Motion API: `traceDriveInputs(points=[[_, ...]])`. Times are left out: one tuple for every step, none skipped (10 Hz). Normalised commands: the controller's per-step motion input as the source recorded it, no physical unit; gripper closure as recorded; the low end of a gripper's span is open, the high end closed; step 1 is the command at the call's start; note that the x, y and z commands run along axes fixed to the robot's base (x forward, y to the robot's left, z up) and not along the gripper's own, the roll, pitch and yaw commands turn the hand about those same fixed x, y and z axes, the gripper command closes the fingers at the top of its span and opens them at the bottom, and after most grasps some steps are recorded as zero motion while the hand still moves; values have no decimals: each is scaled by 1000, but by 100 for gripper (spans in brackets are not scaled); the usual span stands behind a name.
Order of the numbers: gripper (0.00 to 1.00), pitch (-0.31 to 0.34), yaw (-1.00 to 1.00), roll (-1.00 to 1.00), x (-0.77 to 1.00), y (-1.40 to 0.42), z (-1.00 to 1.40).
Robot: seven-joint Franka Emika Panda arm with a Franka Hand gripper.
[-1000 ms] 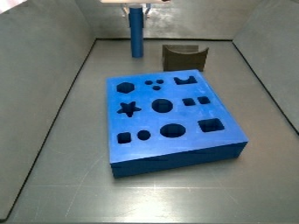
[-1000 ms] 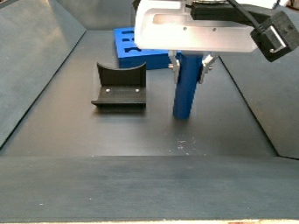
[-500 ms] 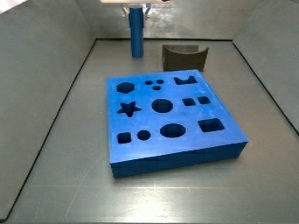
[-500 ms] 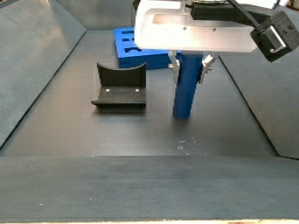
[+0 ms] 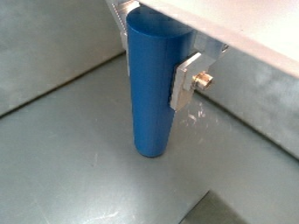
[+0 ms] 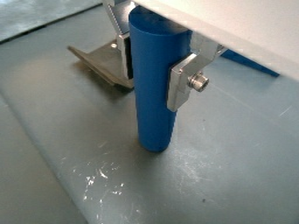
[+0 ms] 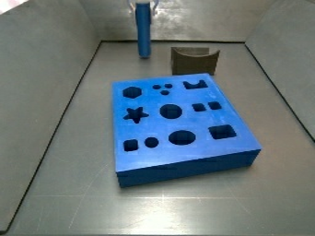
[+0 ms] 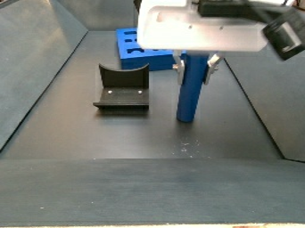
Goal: Pick up the round object. Move up. Move to above the board. Insert the round object.
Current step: Move to above the board.
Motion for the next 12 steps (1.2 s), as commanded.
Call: traceDriveInputs(points=[[100, 150, 151, 18, -32, 157, 1000], [100, 144, 116, 32, -30, 155, 1000], [100, 132, 64, 63, -27, 144, 1000], [100, 126, 53, 74, -25, 141, 1000], [100, 117, 39, 78, -24, 134, 1000], [100, 114, 33, 77, -23, 129, 1000], [100, 109, 29, 74, -20, 122, 1000], [100, 105, 30, 70, -20, 118, 1000], [100, 101, 28, 60, -19, 112, 1000], [100, 96, 22, 55, -17, 107, 1000], [100, 98, 22, 56, -15, 100, 1000], [100, 99, 23, 56, -14, 95, 1000]])
